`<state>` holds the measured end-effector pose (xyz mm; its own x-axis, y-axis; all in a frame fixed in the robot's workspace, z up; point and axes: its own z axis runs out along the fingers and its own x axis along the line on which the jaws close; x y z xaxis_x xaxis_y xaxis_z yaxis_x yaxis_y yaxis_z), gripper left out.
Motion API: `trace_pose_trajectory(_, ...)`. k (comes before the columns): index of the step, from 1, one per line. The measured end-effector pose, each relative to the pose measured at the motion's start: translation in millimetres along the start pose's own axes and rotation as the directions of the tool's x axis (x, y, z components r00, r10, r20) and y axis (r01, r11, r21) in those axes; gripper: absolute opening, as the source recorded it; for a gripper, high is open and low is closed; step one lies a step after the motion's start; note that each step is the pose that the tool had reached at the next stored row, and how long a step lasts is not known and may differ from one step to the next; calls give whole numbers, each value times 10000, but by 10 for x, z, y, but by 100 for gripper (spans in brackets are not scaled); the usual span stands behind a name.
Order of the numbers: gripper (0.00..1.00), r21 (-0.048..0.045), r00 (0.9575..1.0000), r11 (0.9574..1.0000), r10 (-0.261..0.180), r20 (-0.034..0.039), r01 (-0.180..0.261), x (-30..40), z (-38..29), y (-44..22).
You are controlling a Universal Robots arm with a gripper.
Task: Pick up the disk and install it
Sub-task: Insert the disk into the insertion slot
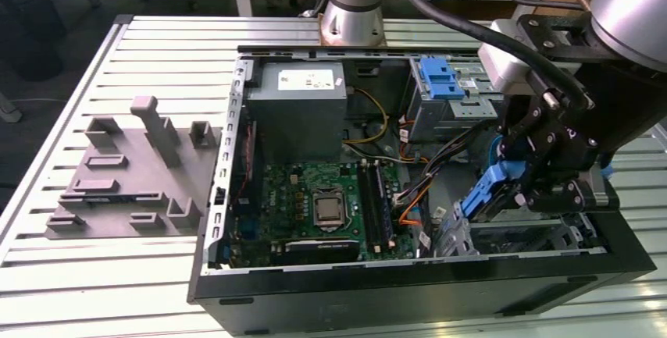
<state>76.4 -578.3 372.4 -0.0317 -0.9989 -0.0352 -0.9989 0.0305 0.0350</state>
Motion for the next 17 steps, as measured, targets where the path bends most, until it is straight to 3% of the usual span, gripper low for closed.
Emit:
trace_pose_trajectory(1,38,0,10000,10000,-1,2,1,0,1,0)
trace_pose_trajectory(2,44,0,10000,10000,-1,1,1,0,0,0)
trace_pose_trajectory(12,44,0,10000,10000,-1,2,1,0,4,0)
trace_pose_trajectory(14,42,0,10000,10000,-2,3,2,0,4,0)
trace_pose_trajectory(16,30,0,10000,10000,-1,2,1,0,5,0)
trace_pose_trajectory(17,30,0,10000,10000,-1,2,1,0,5,0)
